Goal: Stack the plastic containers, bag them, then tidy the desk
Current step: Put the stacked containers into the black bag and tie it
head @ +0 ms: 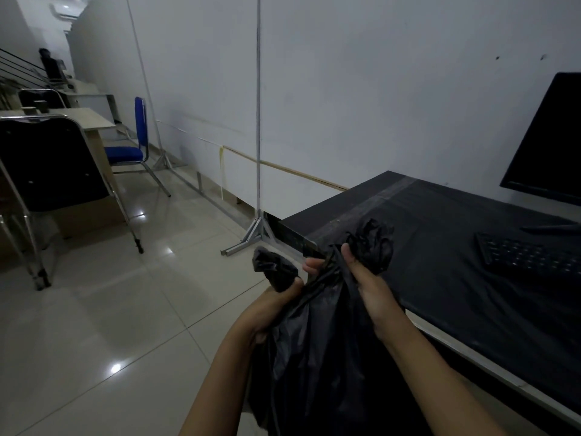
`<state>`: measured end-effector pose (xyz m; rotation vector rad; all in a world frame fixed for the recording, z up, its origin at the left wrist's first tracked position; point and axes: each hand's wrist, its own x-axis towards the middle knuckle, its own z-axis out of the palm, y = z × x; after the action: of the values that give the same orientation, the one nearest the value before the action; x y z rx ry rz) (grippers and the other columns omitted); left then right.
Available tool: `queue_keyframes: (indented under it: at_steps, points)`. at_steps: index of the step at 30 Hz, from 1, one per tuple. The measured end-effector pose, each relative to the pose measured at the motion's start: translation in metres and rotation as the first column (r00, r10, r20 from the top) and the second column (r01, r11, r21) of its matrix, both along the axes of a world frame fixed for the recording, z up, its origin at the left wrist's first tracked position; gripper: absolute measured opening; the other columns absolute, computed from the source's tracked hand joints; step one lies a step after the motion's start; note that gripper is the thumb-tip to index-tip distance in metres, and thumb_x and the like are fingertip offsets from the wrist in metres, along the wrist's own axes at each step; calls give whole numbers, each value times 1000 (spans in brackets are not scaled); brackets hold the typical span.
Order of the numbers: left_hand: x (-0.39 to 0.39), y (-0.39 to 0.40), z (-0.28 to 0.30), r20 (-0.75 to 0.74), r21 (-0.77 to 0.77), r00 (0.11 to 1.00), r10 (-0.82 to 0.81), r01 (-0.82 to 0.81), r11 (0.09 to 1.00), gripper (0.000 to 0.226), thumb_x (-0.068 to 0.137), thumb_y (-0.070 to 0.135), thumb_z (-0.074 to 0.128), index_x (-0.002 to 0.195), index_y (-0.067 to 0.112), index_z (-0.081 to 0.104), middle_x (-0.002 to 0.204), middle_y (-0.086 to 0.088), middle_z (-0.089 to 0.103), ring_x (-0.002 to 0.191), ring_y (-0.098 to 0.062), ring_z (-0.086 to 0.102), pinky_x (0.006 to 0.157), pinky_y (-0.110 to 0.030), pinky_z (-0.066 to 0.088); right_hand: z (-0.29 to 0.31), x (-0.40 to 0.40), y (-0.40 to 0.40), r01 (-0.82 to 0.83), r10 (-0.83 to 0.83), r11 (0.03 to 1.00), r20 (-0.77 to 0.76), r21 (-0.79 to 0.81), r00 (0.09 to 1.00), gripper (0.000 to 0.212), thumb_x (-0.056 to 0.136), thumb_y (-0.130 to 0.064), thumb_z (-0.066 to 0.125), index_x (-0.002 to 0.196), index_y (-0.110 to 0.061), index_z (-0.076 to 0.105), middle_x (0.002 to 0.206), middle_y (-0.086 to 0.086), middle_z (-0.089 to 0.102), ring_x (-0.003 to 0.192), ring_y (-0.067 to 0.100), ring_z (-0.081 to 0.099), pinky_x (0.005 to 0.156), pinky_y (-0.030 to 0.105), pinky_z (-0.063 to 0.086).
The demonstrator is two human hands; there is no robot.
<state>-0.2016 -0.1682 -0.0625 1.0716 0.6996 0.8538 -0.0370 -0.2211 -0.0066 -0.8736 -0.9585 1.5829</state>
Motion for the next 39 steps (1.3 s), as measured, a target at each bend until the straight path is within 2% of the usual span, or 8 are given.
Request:
queue_keyframes:
  at_steps: [4, 7, 11, 16, 23, 29, 34, 39]
  points:
    - [2, 8, -1, 183, -168, 980, 77, -46, 985, 53, 78, 66, 48, 60, 17, 41, 51, 3, 37, 34, -4, 27, 33, -15, 26, -4, -4, 5, 144, -147, 989, -95, -41, 985, 56, 83, -47, 62, 48, -8, 43, 56, 15, 51, 57, 22, 61, 94, 38, 54]
    - [3, 13, -5, 314, -256, 938, 147, -66, 965, 58, 75, 73, 40, 62, 17, 31, 49, 3, 34, 41, -11, 43, 43, -19, 42, -11, -2, 5, 217, -215, 976, 130, -1, 968, 56, 65, -46, 77, 46, -14, 35, 39, 1, 31, 38, 12, 46, 67, 30, 56]
    - [3, 11, -7, 343, -223, 927, 151, -76, 972, 60, 68, 76, 43, 54, 18, 40, 43, 2, 28, 45, -21, 57, 83, -48, 55, -21, 0, 3, 178, -178, 984, 133, 18, 975, 48, 76, -34, 74, 60, 1, 45, 41, -3, 33, 33, 8, 34, 37, 21, 37]
    - [8, 3, -2, 308, -241, 949, 71, 5, 971, 66, 62, 83, 45, 65, 17, 37, 45, 6, 24, 32, -8, 22, 37, -22, 33, -27, -1, 2, 171, -177, 984, 165, 47, 970, 24, 95, -26, 53, 99, -3, 57, 54, 0, 56, 37, 8, 44, 36, 20, 38]
    - [17, -5, 1, 336, -192, 940, -57, 128, 973, 79, 61, 89, 43, 76, 14, 63, 65, 0, 33, 49, -10, 26, 47, -22, 34, -22, 8, -3, 102, -91, 994, 203, -44, 975, 62, 66, -73, 59, 75, -14, 45, 53, -3, 36, 35, 7, 28, 34, 18, 25]
    - [19, -6, 1, 374, -314, 927, 28, 98, 944, 61, 92, 68, 27, 84, 16, 57, 66, -1, 39, 49, -10, 31, 47, -22, 37, -26, 16, 0, 88, -78, 990, 98, -111, 992, 49, 97, -57, 32, 86, -11, 47, 64, 4, 36, 37, 8, 29, 35, 19, 27]
    - [26, -5, 3, 351, -316, 932, 94, 23, 948, 72, 98, 58, 27, 74, 14, 78, 57, 2, 40, 40, -7, 31, 41, -18, 35, -28, 11, 0, 167, -164, 986, 205, 3, 965, 71, 81, -57, 52, 117, 5, 50, 48, -5, 40, 36, 6, 33, 34, 18, 27]
    - [32, -4, 2, 325, -340, 929, 179, -62, 938, 50, 101, 44, 32, 80, 7, 58, 49, 2, 46, 36, -7, 34, 36, -17, 32, -29, 15, -2, 160, -152, 987, 314, -1, 937, 77, 85, -72, 33, 92, -4, 68, 45, 3, 37, 37, 11, 30, 37, 20, 27]
